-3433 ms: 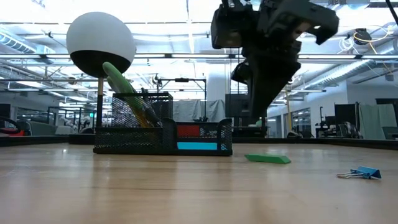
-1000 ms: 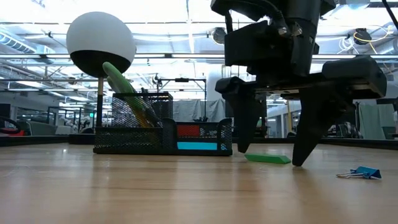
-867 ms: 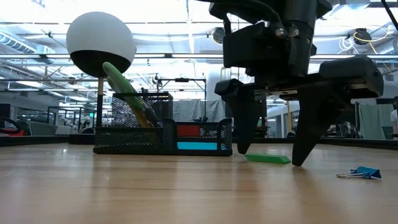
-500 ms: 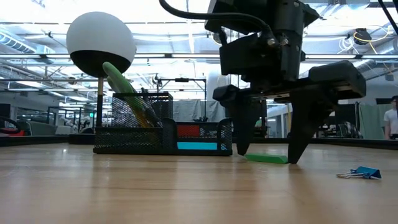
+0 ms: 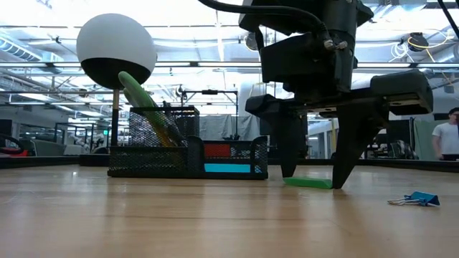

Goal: Pick and place office supplies into organizer
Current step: Put the green eraser into the black desk organizer

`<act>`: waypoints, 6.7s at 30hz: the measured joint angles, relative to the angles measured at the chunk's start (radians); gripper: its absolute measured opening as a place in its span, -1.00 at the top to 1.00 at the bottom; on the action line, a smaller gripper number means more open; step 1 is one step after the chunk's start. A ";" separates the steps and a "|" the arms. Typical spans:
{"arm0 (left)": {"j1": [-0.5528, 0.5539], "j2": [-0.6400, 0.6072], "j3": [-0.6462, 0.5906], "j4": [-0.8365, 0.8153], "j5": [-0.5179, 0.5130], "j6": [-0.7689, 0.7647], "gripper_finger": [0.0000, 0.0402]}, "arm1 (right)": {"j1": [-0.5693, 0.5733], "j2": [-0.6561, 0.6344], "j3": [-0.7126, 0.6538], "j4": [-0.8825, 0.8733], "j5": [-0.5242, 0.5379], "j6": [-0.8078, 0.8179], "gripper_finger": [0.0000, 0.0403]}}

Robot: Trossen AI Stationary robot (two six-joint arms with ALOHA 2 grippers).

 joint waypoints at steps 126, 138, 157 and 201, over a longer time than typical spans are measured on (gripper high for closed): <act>0.000 0.000 0.000 0.004 -0.002 0.002 0.35 | -0.186 0.051 0.000 0.843 0.087 0.082 0.85; 0.000 0.000 0.000 0.004 -0.002 0.004 0.35 | -0.180 0.051 0.000 0.882 0.097 0.491 0.85; 0.000 0.000 0.000 0.004 -0.002 0.001 0.35 | -0.185 0.051 0.000 0.808 0.129 0.645 0.79; 0.000 0.000 0.000 0.004 -0.002 0.001 0.35 | -0.183 0.051 0.000 0.783 0.125 0.668 -0.06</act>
